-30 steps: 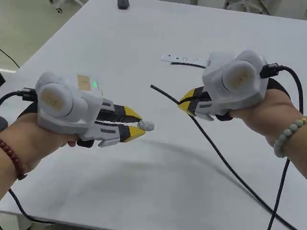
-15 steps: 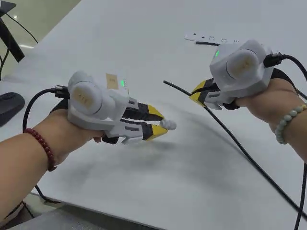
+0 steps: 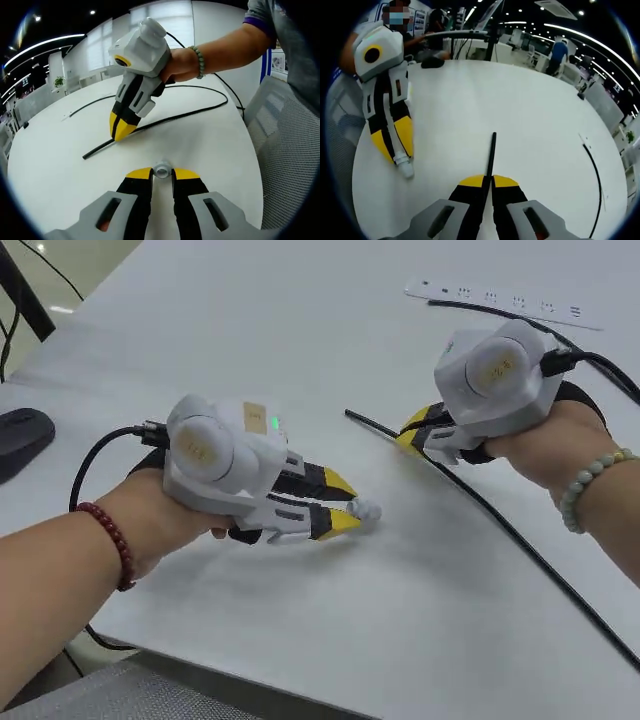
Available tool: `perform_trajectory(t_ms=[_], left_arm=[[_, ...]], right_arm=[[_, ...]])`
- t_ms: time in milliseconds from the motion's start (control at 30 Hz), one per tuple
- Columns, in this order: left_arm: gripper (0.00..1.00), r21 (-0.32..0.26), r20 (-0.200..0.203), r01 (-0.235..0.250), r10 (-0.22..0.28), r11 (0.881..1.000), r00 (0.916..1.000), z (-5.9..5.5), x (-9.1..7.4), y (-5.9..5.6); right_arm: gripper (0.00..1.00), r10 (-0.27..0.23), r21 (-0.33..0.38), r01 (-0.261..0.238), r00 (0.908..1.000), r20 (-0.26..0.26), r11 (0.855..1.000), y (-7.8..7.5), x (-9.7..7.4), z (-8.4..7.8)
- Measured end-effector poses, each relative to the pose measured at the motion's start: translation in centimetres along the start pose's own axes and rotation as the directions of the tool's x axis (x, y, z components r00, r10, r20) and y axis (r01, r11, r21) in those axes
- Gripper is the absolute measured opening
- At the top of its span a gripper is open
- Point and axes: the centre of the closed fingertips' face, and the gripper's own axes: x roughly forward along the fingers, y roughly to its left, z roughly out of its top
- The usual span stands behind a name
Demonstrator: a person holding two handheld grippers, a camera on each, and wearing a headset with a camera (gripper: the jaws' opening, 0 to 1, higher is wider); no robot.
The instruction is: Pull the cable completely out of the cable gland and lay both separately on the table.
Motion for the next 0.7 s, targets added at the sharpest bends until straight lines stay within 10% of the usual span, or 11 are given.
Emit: perform_trajectory(t_ms=[700], left_arm=[[0.16, -0.103, 0.004, -0.033, 0.034, 0.994, 0.9994, -0.86, -0.22, -0.02]], right_arm=[[0.02, 0.015, 0.114, -0.02, 0.9988, 0.046, 0.993, 0.16, 0.12, -0.39]])
